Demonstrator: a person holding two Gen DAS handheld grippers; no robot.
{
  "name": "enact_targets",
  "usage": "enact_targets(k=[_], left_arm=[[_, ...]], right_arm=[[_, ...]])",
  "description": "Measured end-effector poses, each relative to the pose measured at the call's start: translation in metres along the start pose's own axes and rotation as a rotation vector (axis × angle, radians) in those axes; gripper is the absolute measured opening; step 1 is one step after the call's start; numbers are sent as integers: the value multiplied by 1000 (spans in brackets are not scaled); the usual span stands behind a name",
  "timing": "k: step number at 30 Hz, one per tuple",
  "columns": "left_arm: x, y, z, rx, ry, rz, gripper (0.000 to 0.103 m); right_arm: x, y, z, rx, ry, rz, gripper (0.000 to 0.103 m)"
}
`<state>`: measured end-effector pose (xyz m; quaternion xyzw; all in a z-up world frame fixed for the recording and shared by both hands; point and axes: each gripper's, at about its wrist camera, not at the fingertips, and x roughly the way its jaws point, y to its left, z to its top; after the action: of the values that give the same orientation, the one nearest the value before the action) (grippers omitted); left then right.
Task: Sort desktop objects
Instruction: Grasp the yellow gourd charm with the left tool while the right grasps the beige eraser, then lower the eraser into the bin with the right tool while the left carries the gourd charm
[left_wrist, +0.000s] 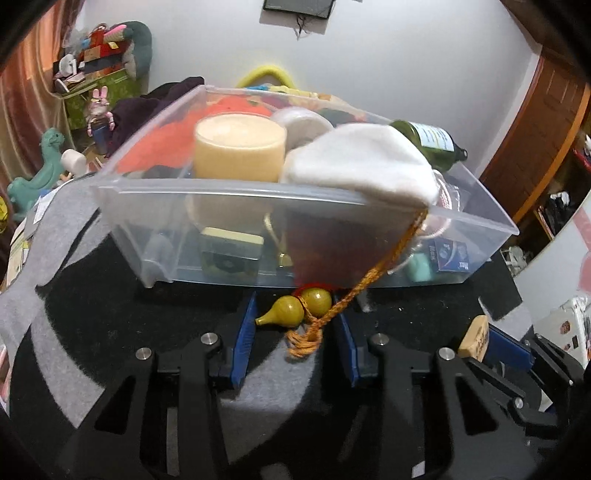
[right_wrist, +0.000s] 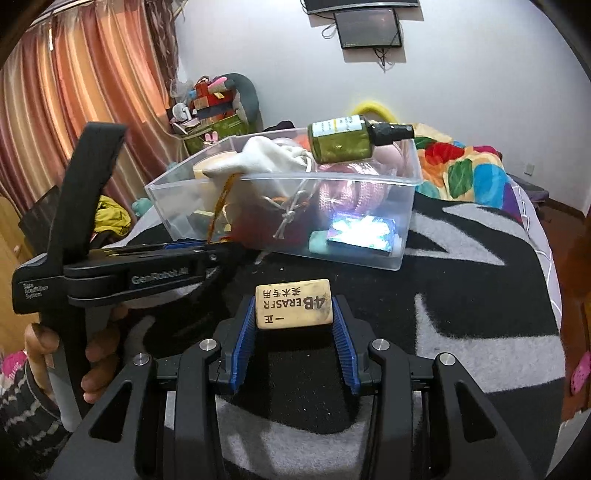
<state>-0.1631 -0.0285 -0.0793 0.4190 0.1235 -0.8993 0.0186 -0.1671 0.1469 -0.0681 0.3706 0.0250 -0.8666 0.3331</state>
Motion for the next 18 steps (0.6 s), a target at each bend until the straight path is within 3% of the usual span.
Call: enact_targets(k=[12,18], left_arm=[[-52,12,-23,-9,-130,-30,40],[-83,15,-18,-27,-185,-83,40]], right_arm=[[-11,-3,-1,34,-31,-5,37],[-21,-1,8,46,-70,-13,37]])
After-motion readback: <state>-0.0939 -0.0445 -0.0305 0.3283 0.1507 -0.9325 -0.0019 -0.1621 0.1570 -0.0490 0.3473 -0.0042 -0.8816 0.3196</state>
